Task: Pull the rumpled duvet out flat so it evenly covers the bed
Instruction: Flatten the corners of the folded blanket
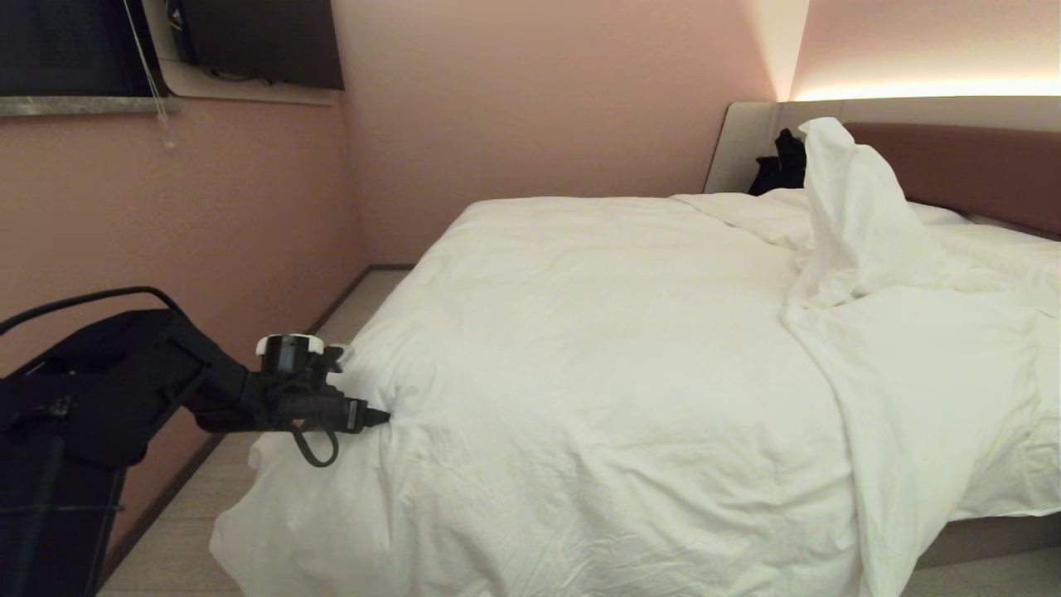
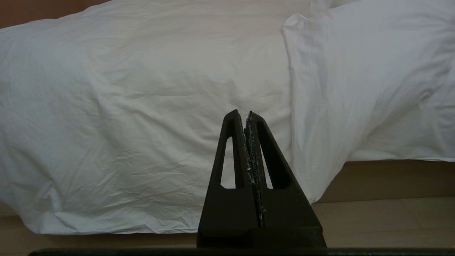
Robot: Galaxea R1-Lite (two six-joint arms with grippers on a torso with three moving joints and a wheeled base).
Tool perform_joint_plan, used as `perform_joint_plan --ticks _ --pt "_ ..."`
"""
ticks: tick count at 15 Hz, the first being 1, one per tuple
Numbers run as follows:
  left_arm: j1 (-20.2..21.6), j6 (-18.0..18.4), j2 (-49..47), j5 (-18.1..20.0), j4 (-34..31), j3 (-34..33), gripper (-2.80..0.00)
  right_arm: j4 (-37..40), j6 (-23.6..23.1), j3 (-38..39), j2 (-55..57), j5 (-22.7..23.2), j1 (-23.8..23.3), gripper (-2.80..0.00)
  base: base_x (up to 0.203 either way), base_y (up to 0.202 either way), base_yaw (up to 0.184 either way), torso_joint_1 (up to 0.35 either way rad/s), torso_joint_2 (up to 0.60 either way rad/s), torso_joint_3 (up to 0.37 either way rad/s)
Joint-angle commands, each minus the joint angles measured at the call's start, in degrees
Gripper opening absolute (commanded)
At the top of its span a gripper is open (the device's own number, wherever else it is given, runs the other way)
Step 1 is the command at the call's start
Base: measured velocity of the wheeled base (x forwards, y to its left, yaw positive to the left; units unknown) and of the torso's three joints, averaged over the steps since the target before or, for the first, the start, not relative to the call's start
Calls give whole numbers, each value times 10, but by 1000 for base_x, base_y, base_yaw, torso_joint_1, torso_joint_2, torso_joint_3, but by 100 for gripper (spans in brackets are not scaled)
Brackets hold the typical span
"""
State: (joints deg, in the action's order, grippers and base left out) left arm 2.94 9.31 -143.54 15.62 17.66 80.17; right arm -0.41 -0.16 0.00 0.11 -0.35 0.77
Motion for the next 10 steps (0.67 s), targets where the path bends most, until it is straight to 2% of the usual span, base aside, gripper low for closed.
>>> perform_joint_plan --ticks 1,6,7,10 --pt "-1 0 -17 0 2 12 0 0 0 0 1 0 0 -280 0 0 0 0 0 0" --pt "-1 0 -18 0 2 14 0 0 0 0 0 0 0 -280 0 0 0 0 0 0" --pt "-1 0 -18 0 2 14 -280 0 0 0 0 0 0 -280 0 0 0 0 0 0" --pt "-1 0 -19 0 7 17 -280 0 0 0 0 0 0 -280 0 0 0 0 0 0"
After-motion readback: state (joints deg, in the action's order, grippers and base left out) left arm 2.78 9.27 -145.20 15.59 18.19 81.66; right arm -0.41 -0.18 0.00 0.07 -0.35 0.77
